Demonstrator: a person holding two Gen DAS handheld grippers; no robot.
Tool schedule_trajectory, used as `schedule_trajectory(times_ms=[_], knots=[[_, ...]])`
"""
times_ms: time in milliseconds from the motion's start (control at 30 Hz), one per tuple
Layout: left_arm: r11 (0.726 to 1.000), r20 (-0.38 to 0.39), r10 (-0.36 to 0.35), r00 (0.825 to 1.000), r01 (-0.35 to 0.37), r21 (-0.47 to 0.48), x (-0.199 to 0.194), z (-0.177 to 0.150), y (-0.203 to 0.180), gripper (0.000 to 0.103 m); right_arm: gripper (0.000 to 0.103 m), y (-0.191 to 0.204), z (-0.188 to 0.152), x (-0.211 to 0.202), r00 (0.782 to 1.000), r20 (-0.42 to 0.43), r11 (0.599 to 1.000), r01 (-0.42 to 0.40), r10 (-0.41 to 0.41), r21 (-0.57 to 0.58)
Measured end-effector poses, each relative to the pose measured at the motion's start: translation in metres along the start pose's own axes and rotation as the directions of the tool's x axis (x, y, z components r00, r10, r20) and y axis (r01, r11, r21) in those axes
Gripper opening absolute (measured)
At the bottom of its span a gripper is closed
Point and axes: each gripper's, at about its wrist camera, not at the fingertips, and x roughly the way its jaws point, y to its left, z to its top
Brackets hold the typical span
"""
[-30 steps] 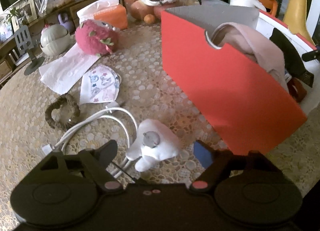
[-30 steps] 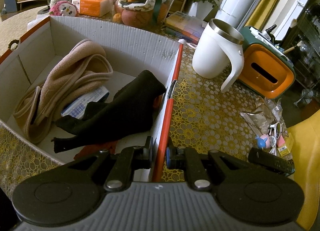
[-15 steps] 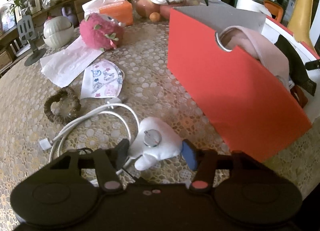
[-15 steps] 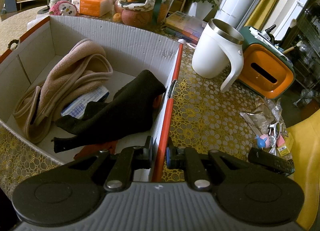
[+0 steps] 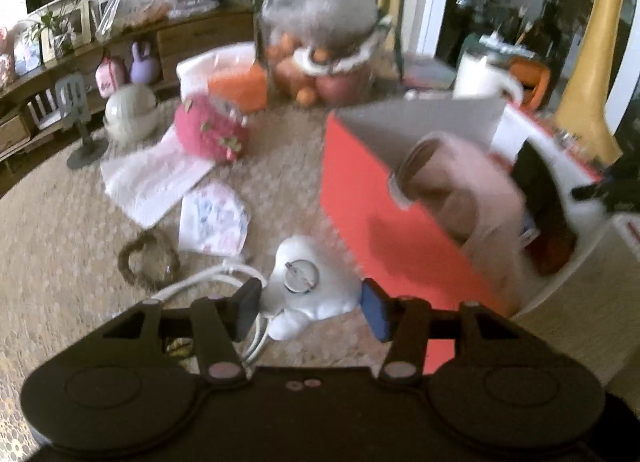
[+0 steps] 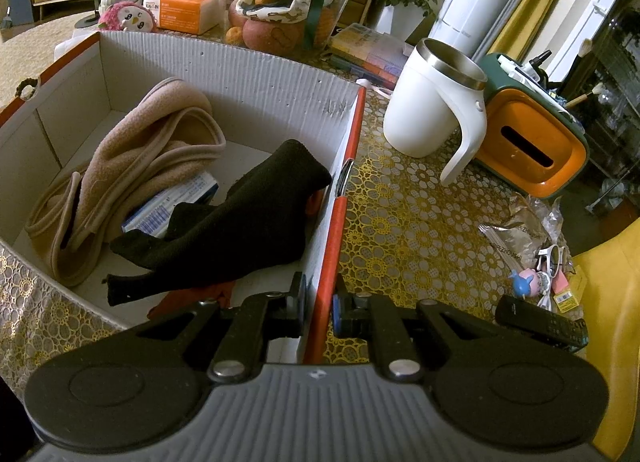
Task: Organize objects
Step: 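Lift the white charger with the left gripper and carry it over the box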
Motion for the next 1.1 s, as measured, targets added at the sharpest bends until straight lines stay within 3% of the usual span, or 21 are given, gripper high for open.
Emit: schedule_trajectory(times_ms=[433, 700, 1100], knots=[[0.988, 0.059, -0.114, 0.992, 0.107, 0.111, -0.025, 0.039, -0.071, 0.052, 0.012, -0.001, -0.001, -0.001, 1.000, 0.004, 1.000, 0.003, -0.003, 0.005], [0.976, 0.033, -0.164, 0.986, 0.157, 0.153, -0.008, 0.056, -0.115, 0.052, 0.012, -0.001, -0.002, -0.003, 1.000, -0.002, 1.000, -0.005, 0.005, 0.012], [0.965, -0.010, -0.187, 0.982, 0.186, 0.183, 0.022, 0.077, -0.154, 0.052, 0.012, 0.002, -0.003, -0.004, 1.000, -0.007, 0.999, -0.024, 0.024, 0.026]])
